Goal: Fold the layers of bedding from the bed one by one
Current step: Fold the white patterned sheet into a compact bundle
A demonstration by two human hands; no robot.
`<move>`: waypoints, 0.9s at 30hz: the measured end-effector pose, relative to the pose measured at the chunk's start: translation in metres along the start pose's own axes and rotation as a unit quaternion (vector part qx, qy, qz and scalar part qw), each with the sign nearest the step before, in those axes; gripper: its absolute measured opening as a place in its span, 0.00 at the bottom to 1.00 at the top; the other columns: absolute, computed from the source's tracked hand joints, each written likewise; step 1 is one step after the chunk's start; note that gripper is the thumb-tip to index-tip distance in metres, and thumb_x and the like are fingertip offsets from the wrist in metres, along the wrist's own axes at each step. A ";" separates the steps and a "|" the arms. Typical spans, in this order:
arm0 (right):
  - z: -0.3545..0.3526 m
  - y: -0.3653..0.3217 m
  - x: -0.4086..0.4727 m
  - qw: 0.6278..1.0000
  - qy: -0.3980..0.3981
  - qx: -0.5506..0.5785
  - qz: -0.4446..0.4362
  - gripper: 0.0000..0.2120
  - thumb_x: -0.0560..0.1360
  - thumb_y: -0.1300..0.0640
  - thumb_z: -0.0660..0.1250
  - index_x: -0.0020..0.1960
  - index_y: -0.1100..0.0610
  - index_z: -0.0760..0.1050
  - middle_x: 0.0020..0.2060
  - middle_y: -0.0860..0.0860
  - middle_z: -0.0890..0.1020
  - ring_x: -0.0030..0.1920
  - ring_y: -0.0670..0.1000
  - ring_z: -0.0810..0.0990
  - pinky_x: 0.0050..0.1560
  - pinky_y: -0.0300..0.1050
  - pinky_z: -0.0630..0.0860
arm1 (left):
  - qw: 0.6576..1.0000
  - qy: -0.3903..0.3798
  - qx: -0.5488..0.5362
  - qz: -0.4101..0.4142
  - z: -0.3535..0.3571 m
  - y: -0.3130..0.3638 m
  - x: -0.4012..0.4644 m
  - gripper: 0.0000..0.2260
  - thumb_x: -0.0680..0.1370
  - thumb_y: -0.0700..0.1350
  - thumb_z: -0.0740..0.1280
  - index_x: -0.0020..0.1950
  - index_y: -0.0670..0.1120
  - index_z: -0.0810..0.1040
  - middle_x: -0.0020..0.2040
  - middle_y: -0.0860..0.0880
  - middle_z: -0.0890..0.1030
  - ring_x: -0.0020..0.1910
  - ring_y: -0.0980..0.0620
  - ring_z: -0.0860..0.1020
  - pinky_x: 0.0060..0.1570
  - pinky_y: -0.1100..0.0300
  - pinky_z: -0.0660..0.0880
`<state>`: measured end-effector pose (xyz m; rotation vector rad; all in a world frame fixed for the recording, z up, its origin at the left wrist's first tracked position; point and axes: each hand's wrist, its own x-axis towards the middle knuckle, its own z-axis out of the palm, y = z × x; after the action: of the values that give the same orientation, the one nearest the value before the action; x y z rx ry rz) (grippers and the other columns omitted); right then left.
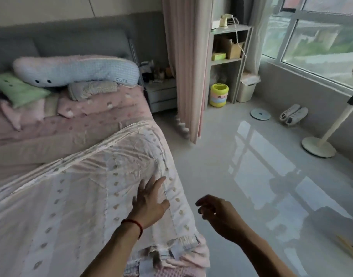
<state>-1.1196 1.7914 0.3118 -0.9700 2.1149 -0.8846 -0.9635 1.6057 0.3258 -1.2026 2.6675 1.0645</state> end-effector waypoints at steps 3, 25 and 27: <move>-0.038 -0.010 0.066 0.998 -0.025 -0.028 -0.043 0.14 0.79 0.60 0.59 0.53 0.46 0.80 0.42 0.45 0.86 0.41 0.51 0.85 0.46 0.51 0.83 | 0.998 0.046 0.001 -0.033 -0.011 0.014 0.016 0.33 0.81 0.51 0.63 0.80 0.65 0.48 0.82 0.59 0.41 0.80 0.52 0.34 0.77 0.38 0.40; 0.019 -0.017 0.592 0.966 -0.220 -0.112 -0.074 0.12 0.78 0.60 0.63 0.54 0.49 0.82 0.51 0.47 0.86 0.50 0.52 0.84 0.48 0.38 0.77 | 0.937 0.099 -0.122 -0.311 -0.052 -0.116 0.407 0.36 0.78 0.51 0.66 0.81 0.63 0.50 0.83 0.52 0.47 0.82 0.47 0.45 0.78 0.43 0.56; 0.033 -0.019 0.651 0.966 -0.221 -0.118 -0.067 0.12 0.78 0.60 0.62 0.54 0.49 0.82 0.53 0.47 0.86 0.50 0.52 0.83 0.39 0.29 0.72 | 0.933 0.072 -0.108 -0.336 -0.057 -0.130 0.456 0.36 0.79 0.50 0.66 0.81 0.62 0.50 0.83 0.53 0.46 0.82 0.47 0.45 0.77 0.43 0.57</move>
<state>-1.4273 1.2452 0.1341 -1.3098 1.8072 -0.4258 -1.1821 1.2133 0.1633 -2.0848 1.9603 1.1727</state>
